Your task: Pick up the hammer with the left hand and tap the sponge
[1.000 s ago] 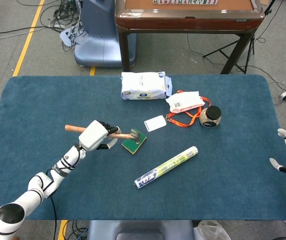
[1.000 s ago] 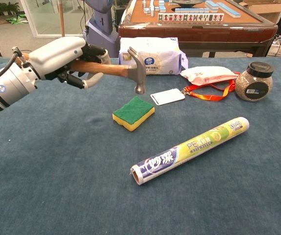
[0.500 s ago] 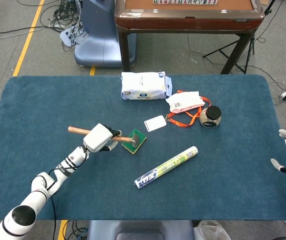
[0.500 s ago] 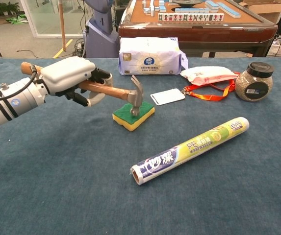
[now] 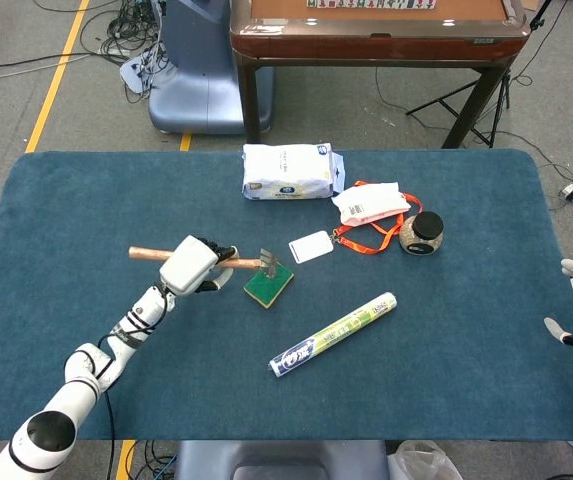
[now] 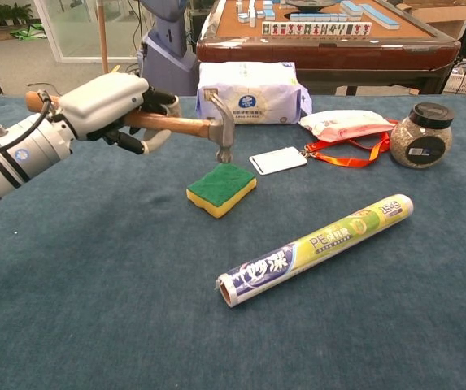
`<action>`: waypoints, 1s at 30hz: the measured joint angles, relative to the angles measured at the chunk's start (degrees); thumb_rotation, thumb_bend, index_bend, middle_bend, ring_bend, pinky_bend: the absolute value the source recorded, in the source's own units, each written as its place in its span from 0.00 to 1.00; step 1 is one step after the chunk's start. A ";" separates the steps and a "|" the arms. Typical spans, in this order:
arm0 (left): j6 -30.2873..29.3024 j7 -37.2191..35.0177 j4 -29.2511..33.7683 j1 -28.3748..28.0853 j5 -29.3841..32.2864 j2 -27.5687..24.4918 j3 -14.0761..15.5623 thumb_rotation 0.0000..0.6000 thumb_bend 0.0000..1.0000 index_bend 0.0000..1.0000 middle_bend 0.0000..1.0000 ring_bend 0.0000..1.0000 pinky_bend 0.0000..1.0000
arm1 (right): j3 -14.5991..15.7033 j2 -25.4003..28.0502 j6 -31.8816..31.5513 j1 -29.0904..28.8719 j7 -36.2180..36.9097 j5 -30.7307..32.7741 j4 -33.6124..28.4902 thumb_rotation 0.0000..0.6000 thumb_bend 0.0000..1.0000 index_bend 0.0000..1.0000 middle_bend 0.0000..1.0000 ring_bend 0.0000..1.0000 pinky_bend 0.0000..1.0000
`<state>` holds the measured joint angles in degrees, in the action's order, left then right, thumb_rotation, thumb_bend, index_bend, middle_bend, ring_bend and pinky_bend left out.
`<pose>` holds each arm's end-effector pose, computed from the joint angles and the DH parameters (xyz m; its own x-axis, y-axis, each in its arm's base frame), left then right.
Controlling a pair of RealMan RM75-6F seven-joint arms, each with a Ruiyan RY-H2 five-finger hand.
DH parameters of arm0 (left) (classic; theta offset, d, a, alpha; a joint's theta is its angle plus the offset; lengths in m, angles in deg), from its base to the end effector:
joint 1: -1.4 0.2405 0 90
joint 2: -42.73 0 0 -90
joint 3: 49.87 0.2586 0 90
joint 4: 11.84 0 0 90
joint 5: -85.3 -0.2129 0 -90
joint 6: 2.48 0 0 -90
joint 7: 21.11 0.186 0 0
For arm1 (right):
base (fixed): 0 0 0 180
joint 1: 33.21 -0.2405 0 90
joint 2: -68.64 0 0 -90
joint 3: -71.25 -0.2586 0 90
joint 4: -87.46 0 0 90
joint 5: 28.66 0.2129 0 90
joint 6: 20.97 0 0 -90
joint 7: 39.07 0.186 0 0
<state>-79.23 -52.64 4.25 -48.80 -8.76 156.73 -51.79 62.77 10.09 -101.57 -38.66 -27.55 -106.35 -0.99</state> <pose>-0.1319 0.4446 -0.0335 0.3546 -0.1011 0.9295 0.6657 -0.6708 -0.3270 -0.3488 -0.2473 0.2175 0.3330 0.0628 0.9408 -0.9380 0.1244 0.3237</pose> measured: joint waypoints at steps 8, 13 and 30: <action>1.86 2.00 -1.75 0.07 -0.75 1.13 1.99 1.00 0.52 0.74 0.82 0.81 0.93 | 0.00 0.03 0.26 -0.02 -0.13 0.16 -0.02 1.00 0.16 0.21 0.26 0.16 0.21; 3.93 3.89 -3.42 0.13 -1.55 2.07 3.68 1.00 0.52 0.74 0.82 0.81 0.93 | 0.00 0.04 0.33 0.03 -0.26 0.32 -0.06 1.00 0.16 0.21 0.26 0.16 0.21; 0.36 -0.45 -1.74 0.99 2.80 -0.72 0.09 1.00 0.52 0.75 0.82 0.81 0.93 | -0.16 -0.26 0.65 -0.37 -0.16 0.04 0.24 1.00 0.16 0.21 0.26 0.16 0.21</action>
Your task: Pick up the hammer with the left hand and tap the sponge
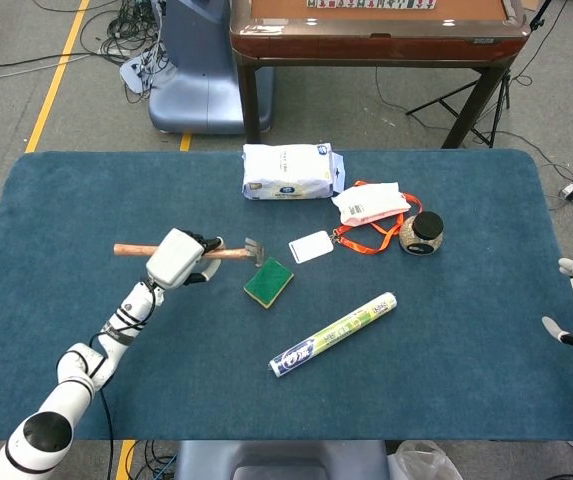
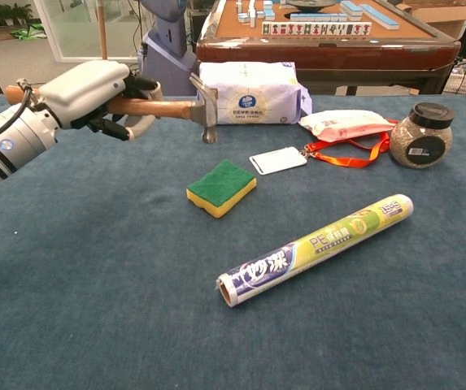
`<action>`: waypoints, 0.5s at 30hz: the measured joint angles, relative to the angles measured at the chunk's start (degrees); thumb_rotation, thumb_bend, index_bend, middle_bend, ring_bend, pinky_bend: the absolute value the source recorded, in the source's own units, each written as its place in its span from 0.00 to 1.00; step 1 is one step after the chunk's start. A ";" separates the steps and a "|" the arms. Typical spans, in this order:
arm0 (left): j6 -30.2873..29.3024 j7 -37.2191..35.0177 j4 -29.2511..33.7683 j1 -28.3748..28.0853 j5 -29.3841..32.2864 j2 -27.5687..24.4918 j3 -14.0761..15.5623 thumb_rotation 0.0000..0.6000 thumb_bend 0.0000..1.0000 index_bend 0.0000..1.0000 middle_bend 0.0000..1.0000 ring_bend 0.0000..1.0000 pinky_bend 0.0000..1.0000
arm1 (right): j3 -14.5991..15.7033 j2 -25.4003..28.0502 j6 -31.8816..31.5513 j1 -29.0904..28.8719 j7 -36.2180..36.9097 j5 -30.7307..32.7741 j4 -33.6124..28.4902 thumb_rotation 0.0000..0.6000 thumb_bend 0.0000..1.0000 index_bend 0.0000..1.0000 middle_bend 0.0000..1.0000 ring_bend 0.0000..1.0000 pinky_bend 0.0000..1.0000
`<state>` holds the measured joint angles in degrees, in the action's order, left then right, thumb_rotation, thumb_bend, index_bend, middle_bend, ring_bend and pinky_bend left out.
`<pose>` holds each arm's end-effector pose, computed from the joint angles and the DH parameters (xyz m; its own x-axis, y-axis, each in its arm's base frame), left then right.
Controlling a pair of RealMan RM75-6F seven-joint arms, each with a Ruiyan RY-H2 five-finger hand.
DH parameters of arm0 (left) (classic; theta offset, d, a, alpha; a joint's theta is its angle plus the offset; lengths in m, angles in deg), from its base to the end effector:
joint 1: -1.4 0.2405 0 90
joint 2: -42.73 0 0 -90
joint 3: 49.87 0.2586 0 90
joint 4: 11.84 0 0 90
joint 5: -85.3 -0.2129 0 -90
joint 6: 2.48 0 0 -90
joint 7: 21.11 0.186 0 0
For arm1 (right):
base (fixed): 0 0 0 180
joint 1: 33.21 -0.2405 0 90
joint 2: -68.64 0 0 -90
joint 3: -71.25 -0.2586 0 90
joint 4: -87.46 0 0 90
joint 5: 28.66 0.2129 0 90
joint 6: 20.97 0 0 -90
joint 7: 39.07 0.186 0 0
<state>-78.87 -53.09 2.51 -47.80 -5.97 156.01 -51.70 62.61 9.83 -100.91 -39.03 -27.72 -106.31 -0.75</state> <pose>-0.1496 0.4530 -0.0163 0.3581 -0.1265 0.9251 0.7017 -0.6171 -0.3561 -0.3487 -0.2502 0.2153 0.3335 0.0564 0.9411 -0.9378 0.1214 0.3251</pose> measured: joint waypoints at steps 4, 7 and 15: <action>2.57 0.86 -0.49 0.75 0.07 -0.10 0.54 1.00 0.52 0.75 0.82 0.80 0.93 | 0.06 -0.04 0.06 -0.11 -0.02 -0.25 -0.01 1.00 0.16 0.21 0.26 0.16 0.21; 5.25 1.45 -0.89 1.30 0.26 0.03 0.91 1.00 0.52 0.72 0.80 0.77 0.93 | 0.09 -0.01 -0.01 -0.10 -0.11 -0.32 -0.17 1.00 0.16 0.21 0.26 0.16 0.21; 12.26 4.08 2.90 1.60 3.64 -0.63 -1.12 1.00 0.31 0.19 0.25 0.27 0.50 | 0.08 0.10 -0.44 0.09 -0.55 -0.29 -0.71 1.00 0.16 0.21 0.26 0.16 0.21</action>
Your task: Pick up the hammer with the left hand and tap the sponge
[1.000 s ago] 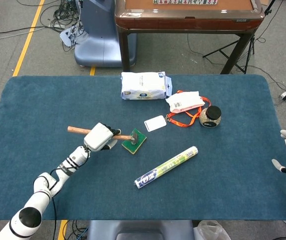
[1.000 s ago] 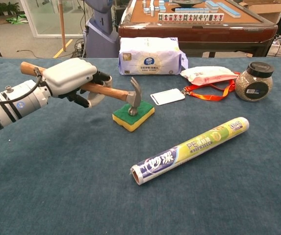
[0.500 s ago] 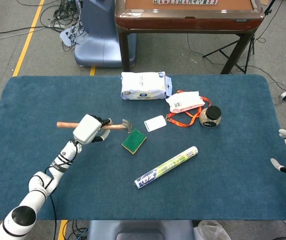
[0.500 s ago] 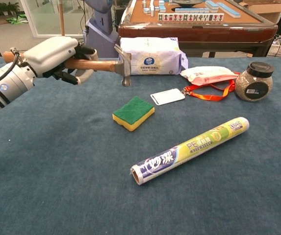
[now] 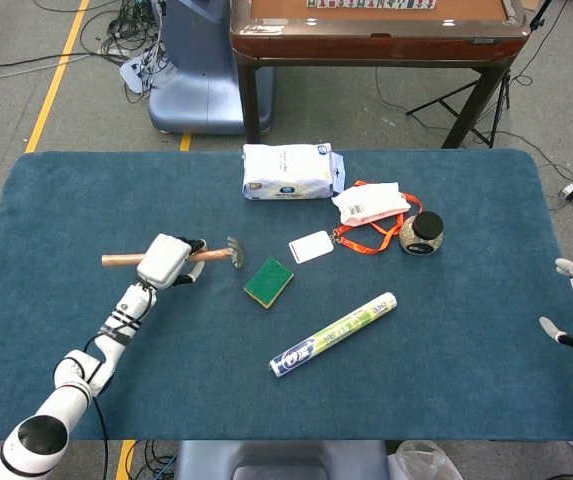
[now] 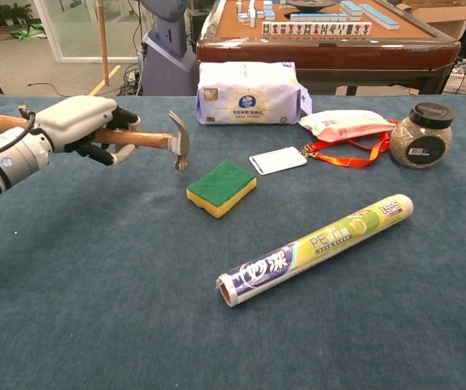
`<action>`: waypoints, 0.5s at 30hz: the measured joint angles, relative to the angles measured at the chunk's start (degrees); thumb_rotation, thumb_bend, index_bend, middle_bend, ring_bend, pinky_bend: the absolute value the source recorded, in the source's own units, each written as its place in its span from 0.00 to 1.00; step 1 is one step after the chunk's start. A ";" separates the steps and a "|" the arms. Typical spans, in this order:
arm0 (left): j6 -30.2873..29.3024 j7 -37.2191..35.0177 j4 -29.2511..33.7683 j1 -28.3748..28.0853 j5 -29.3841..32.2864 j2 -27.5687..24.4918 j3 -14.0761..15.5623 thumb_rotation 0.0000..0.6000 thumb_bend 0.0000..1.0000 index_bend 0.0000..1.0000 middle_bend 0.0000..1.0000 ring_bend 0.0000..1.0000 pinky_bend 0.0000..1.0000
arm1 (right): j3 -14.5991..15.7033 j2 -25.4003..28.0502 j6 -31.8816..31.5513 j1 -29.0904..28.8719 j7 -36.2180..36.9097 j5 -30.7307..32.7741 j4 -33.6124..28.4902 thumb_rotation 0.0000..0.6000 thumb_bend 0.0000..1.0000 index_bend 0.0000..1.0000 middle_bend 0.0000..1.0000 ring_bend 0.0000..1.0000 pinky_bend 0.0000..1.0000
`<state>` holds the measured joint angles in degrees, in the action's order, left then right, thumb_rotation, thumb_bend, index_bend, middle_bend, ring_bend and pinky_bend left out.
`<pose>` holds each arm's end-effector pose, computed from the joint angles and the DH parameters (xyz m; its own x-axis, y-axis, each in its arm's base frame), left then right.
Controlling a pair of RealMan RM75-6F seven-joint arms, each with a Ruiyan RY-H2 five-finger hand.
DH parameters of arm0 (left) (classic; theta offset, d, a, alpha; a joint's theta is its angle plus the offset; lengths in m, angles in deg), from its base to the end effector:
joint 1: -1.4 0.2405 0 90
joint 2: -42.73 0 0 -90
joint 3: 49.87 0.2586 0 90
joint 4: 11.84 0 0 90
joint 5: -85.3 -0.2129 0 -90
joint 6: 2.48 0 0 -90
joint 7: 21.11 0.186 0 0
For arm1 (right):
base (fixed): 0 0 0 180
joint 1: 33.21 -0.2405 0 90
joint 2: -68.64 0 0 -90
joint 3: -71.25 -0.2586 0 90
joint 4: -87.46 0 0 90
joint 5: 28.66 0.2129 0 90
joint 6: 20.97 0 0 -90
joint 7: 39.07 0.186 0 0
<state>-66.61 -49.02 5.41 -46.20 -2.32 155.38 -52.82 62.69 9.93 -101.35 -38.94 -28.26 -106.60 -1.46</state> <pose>-0.1919 0.4640 -0.0343 0.4407 0.0059 0.8976 0.7972 -0.4622 -0.3884 -0.3455 -0.2493 0.2144 0.3342 0.0584 0.9407 -0.9382 0.1153 0.3262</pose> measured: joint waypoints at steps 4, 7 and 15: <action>1.16 2.61 5.40 0.24 1.41 -2.12 -1.12 1.00 0.25 0.03 0.11 0.13 0.30 | -0.05 0.04 -0.26 0.16 0.05 0.13 -0.06 1.00 0.16 0.21 0.26 0.16 0.21; 2.00 5.05 11.40 0.75 2.66 -4.76 -1.96 1.00 0.25 0.00 0.07 0.10 0.25 | -0.07 0.04 -0.27 0.23 0.19 0.24 0.07 1.00 0.16 0.21 0.26 0.16 0.21; 3.52 16.54 34.47 4.92 8.91 -15.67 -4.45 1.00 0.25 0.06 0.06 0.09 0.23 | -0.02 0.18 0.69 0.09 0.68 0.64 0.58 1.00 0.16 0.21 0.26 0.16 0.21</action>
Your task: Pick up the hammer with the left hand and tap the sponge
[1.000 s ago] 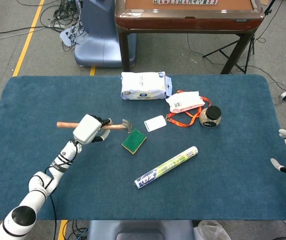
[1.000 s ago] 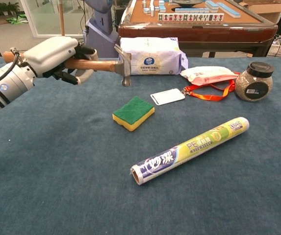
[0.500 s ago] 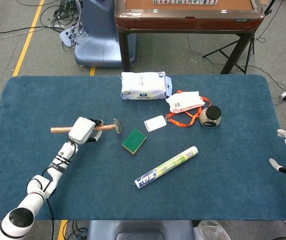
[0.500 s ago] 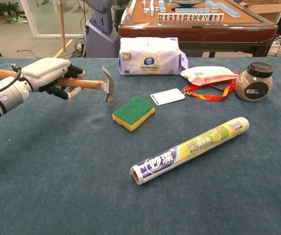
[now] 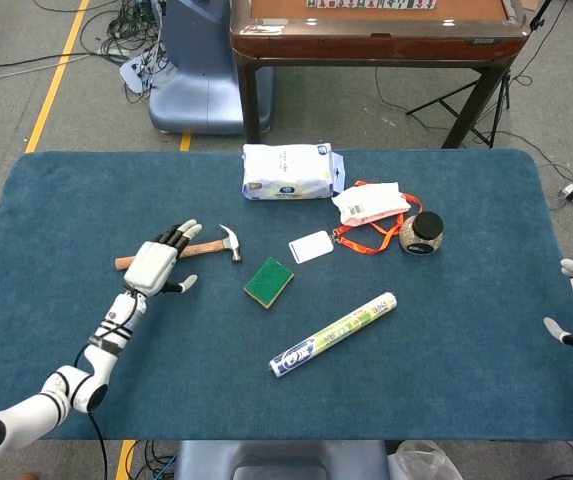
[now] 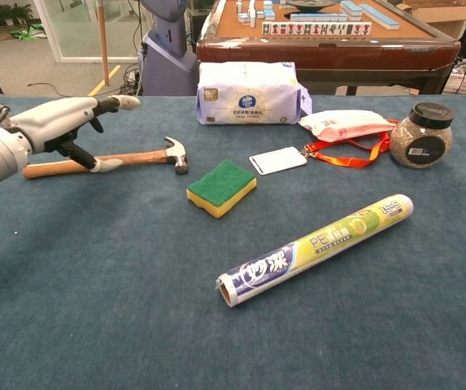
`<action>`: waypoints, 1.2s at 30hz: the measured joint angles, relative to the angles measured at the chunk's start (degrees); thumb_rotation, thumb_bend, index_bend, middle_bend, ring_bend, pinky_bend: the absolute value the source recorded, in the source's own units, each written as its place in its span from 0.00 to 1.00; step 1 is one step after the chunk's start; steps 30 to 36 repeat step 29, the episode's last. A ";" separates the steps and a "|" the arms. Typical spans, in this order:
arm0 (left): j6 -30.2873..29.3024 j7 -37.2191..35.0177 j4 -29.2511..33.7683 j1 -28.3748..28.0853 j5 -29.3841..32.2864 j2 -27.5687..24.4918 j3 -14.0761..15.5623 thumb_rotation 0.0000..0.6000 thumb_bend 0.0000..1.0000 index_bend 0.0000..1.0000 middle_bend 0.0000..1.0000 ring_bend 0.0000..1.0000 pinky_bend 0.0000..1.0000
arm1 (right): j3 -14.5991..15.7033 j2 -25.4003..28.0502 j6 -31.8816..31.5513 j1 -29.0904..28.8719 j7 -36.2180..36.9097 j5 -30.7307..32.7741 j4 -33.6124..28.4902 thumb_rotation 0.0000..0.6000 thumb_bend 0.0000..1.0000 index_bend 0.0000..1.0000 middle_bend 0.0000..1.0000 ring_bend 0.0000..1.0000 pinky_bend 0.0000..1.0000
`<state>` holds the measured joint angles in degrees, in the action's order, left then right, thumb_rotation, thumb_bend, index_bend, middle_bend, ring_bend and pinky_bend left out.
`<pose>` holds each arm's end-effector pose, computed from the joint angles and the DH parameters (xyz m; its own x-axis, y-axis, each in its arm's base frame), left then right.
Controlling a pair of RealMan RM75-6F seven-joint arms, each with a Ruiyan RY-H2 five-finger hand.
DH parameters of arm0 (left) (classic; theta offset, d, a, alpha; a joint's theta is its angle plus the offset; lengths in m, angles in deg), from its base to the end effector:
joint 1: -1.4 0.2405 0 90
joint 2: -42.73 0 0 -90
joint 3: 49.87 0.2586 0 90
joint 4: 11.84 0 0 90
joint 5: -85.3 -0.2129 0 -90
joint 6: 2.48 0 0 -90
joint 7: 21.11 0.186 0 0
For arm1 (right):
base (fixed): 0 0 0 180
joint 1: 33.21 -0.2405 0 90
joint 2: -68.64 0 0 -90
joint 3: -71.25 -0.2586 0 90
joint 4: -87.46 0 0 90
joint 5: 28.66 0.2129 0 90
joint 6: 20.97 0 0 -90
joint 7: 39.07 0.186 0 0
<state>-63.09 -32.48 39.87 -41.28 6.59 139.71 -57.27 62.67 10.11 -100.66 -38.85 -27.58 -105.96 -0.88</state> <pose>-0.2009 0.4380 -0.0122 0.3585 0.1051 0.9276 0.8860 -0.3514 -0.3026 -0.3507 -0.2487 0.2164 0.3327 0.0519 0.9416 -0.9370 0.1308 0.3238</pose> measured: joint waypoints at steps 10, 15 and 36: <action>-4.95 17.51 24.54 10.65 11.23 -13.13 -1.47 1.00 0.25 0.17 0.06 0.11 0.23 | 0.79 0.55 3.77 -1.86 -0.18 -0.97 0.42 1.00 0.16 0.21 0.26 0.16 0.21; -11.54 21.32 33.21 16.62 13.49 -17.33 -0.73 1.00 0.25 0.19 0.07 0.11 0.23 | 1.06 0.50 4.15 -2.59 0.05 -2.27 0.80 1.00 0.16 0.21 0.28 0.17 0.21; -19.42 25.36 42.62 24.46 11.10 -22.08 2.40 1.00 0.25 0.19 0.07 0.11 0.23 | 1.64 -1.04 2.64 -3.41 -0.38 -4.89 2.41 1.00 0.16 0.21 0.29 0.17 0.21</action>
